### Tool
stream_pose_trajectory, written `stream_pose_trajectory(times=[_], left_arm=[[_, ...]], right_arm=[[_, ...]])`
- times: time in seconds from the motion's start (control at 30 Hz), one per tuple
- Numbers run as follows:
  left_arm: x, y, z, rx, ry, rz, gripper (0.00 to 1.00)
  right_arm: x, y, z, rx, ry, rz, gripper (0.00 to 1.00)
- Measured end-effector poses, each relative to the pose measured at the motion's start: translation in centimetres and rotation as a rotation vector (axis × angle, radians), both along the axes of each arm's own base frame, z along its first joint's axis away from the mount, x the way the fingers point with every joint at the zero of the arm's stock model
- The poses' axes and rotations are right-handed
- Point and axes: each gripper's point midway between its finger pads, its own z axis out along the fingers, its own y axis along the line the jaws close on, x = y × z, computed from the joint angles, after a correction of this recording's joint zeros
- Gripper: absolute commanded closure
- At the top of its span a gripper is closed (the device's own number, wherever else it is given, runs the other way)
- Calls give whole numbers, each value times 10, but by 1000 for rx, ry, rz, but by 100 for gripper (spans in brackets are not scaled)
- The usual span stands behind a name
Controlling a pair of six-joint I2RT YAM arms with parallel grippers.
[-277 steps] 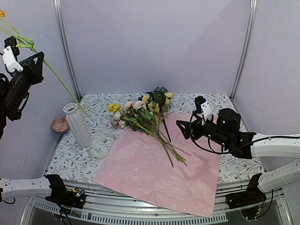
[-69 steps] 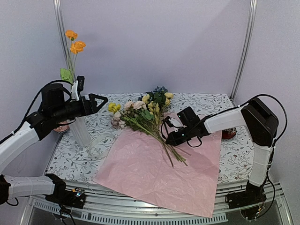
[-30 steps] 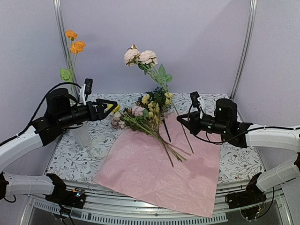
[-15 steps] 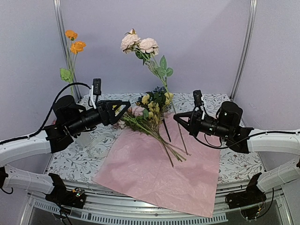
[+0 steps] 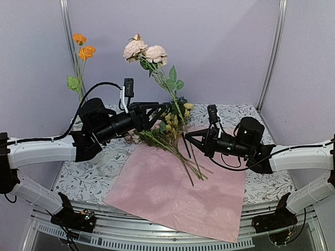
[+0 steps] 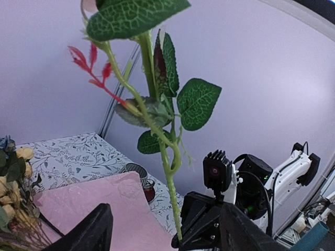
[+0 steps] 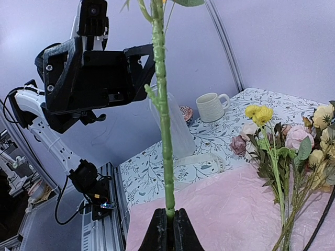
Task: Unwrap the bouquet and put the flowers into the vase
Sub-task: Pass from the right arm to the left
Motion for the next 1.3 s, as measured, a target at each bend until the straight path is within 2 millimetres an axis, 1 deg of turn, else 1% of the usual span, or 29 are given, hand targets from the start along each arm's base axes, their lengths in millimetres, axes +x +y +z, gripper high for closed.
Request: stream_pose_trajectory(times=[0.13, 0.23, 0.37, 0.43, 0.63, 0.73, 0.9, 0.93, 0.97, 1.13, 1.2, 1.3], left_arm=[[-2, -16, 3, 0, -14, -33, 41], [-2, -22, 5, -1, -21, -46, 51], [-2, -27, 5, 2, -29, -59, 62], [-3, -30, 3, 6, -30, -70, 64], [-5, -36, 0, 12, -23, -95, 66], [-6, -39, -2, 14, -18, -105, 72], [-8, -42, -3, 16, -13, -120, 91], [-8, -42, -3, 15, -12, -121, 98], [-8, -42, -2, 16, -14, -121, 100], [-10, -43, -1, 15, -16, -126, 100], [-9, -43, -3, 21, -11, -122, 100], [-8, -41, -5, 43, -8, -108, 100]], right_arm=[[-7, 5, 1, 6, -5, 19, 97], [-10, 8, 5, 13, -12, 30, 97], [-12, 11, 7, 20, -18, 39, 97], [-14, 12, 8, 22, -22, 43, 97], [-14, 14, 8, 22, -24, 45, 97], [-13, 15, 5, 17, -20, 46, 97], [-15, 18, 0, 7, -13, 54, 97], [-16, 18, 0, 8, -16, 56, 96], [-16, 19, 1, 9, -17, 58, 92], [-16, 19, 1, 8, -25, 55, 52], [-16, 19, 1, 7, -27, 51, 41], [-12, 17, 1, 1, -38, 25, 28]])
